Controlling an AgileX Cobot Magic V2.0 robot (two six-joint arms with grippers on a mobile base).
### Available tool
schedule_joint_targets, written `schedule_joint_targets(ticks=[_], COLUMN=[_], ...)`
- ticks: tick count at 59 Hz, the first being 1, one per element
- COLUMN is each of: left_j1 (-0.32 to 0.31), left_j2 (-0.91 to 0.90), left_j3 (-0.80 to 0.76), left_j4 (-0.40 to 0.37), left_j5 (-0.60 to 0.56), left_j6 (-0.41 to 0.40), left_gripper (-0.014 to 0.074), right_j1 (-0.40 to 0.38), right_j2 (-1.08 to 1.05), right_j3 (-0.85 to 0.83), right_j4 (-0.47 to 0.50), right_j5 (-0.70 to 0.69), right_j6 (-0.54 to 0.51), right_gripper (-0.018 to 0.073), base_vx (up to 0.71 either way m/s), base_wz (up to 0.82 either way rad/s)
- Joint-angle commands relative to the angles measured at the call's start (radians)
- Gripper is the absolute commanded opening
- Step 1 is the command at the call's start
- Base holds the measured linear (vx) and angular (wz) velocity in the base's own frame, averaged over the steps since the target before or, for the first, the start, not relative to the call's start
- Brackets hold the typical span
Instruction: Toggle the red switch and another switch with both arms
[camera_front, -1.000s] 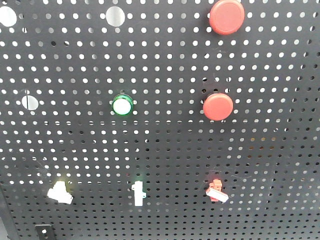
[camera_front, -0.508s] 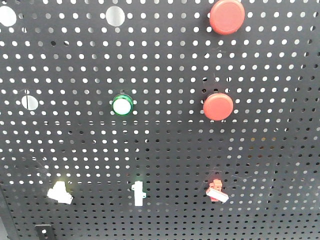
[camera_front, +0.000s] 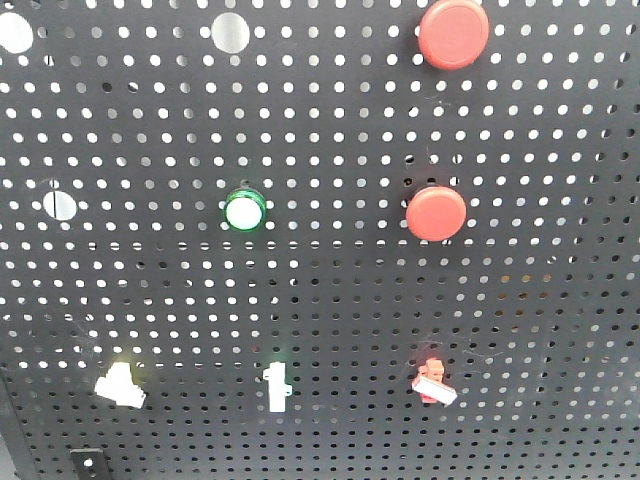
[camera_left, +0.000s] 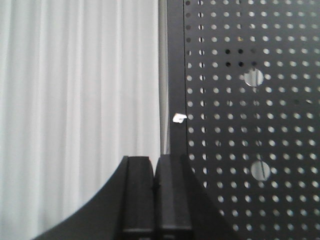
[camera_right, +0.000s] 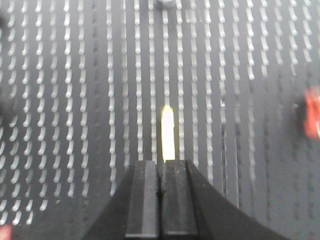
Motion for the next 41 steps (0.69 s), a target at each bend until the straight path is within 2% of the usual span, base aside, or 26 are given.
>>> schedule_joint_targets(ticks=[1,13,21,28,36,41], left_j1=[0.002,0.001,-0.01,-0.064,-0.162,-0.22], left_j2=[0.106,0.237,0.301,0.35,0.417,0.463], left_j3=[-0.055,-0.014,0.017,0.03,0.03,0.03], left_j4=[0.001,-0.003,-0.003,-0.003,0.0,0.0], left_j5=[-0.017,0.042,0.032,-0.04,-0.157,-0.192], left_j6=[-0.003,0.018,0.018,0.018,0.018,0.017], left_gripper=[0.0002,0.0002,0.0002,0.0002,0.0002,0.0002], right_j1=[-0.007,-0.007,-0.007,-0.007,-0.007,-0.007], right_j2=[0.09,0.213,0.269,0.291,0.291,0.291], right_j3=[-0.04,-0.04,-0.04,-0.04,-0.04,-0.04], right_j4=[-0.002,-0.001,-0.001,-0.001,-0.001,-0.001], right_j5=[-0.058,-0.039,-0.042,-0.05,-0.052,-0.052], right_j6=[-0.008,0.002,0.002,0.002,0.002,0.002], right_gripper=[-0.0006,-0.0006,-0.0006,-0.0006,-0.0006,-0.0006], base_vx=[0.0,0.0,0.0,0.0,0.0,0.0], base_wz=[0.0,0.0,0.0,0.0,0.0,0.0])
